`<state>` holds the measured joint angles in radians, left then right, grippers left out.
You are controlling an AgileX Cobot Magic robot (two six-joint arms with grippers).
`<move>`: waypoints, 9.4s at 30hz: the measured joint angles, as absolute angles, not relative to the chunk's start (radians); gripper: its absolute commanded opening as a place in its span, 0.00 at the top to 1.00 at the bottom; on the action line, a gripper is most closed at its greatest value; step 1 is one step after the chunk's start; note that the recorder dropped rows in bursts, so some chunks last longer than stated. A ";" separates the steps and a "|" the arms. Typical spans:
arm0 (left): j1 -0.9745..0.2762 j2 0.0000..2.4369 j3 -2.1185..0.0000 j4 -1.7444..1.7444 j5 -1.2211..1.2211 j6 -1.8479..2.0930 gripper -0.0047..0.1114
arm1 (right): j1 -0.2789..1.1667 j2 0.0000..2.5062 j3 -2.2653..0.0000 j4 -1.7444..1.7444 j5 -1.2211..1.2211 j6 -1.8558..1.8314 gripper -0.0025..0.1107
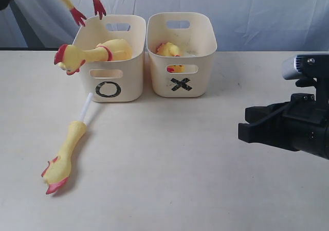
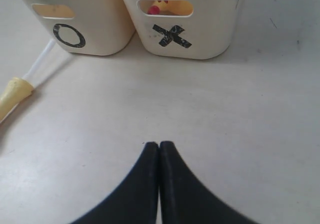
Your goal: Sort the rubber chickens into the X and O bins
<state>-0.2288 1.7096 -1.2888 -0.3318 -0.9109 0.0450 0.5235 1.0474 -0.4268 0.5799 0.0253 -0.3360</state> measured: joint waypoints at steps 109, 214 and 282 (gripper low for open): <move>-0.148 2.415 -1.819 0.397 -0.999 -0.209 0.46 | 0.524 1.047 -0.427 0.580 0.025 -0.336 0.99; 0.147 2.079 -1.783 1.763 -1.141 -1.640 0.22 | 0.524 1.047 -0.427 0.580 0.025 -0.338 0.99; 0.344 2.036 -1.781 1.756 -1.217 -1.671 0.09 | 0.524 1.047 -0.427 0.580 0.025 -0.336 0.99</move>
